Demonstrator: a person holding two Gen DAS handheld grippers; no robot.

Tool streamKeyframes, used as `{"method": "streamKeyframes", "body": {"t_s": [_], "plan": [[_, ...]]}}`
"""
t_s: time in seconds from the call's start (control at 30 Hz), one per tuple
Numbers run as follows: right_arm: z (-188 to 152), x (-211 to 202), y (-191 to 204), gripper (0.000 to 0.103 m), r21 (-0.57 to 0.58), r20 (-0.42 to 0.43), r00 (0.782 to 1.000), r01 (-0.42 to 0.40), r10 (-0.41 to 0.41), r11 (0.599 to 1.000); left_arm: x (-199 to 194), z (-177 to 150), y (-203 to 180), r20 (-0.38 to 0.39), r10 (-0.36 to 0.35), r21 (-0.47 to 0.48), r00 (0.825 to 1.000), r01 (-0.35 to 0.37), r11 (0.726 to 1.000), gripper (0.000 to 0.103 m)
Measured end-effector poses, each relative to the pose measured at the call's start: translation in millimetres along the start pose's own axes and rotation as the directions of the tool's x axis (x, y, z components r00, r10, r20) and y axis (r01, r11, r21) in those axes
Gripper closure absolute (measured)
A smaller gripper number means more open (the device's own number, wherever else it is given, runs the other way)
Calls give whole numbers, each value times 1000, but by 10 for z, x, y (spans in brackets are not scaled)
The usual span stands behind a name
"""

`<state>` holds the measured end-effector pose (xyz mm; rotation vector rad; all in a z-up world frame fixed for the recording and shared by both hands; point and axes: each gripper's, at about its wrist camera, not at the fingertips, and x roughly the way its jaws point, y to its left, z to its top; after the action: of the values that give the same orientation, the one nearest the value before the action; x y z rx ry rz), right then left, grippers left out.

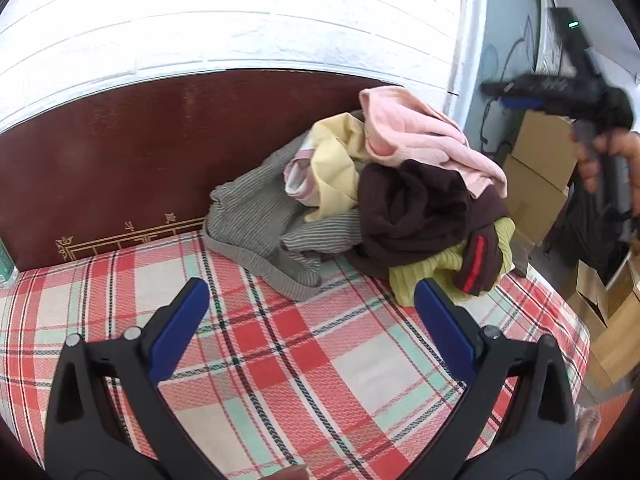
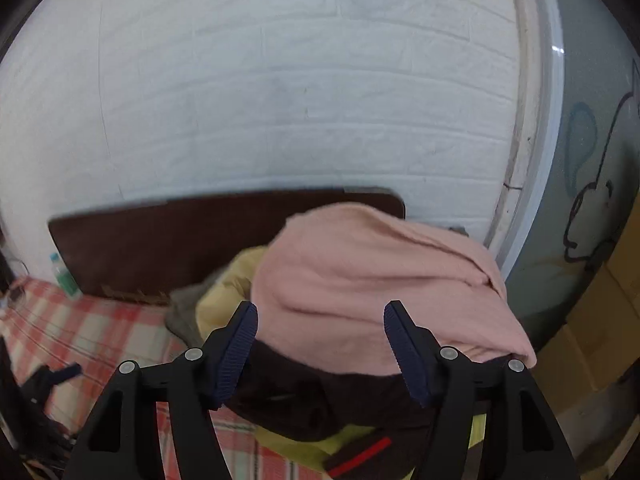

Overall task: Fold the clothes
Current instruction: 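Reach the right gripper into the pink sweater on the heap and close, then lift the pink sweater with the right gripper while the left gripper grasps its collar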

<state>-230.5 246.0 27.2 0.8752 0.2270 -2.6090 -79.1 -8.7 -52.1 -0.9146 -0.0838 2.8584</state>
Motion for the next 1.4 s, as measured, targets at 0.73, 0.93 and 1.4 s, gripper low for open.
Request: {"method": "streamKeyframes", "body": {"t_s": [0.73,0.93,1.4], "plan": [[553,1829,-175,97,-220,-155,985,33,-69,975,775,497,-222,-74,-120,-51,990,116,992,0],[517,885,-854,98,8,25,987,-160,160,987,849,602,-327,-57,-133,-37,989,131,991,0],[-181,11,-1381,98,156,125,961,-263,245,952,1369,1068,-1429,22,-184,203,983,176,963,7]]}}
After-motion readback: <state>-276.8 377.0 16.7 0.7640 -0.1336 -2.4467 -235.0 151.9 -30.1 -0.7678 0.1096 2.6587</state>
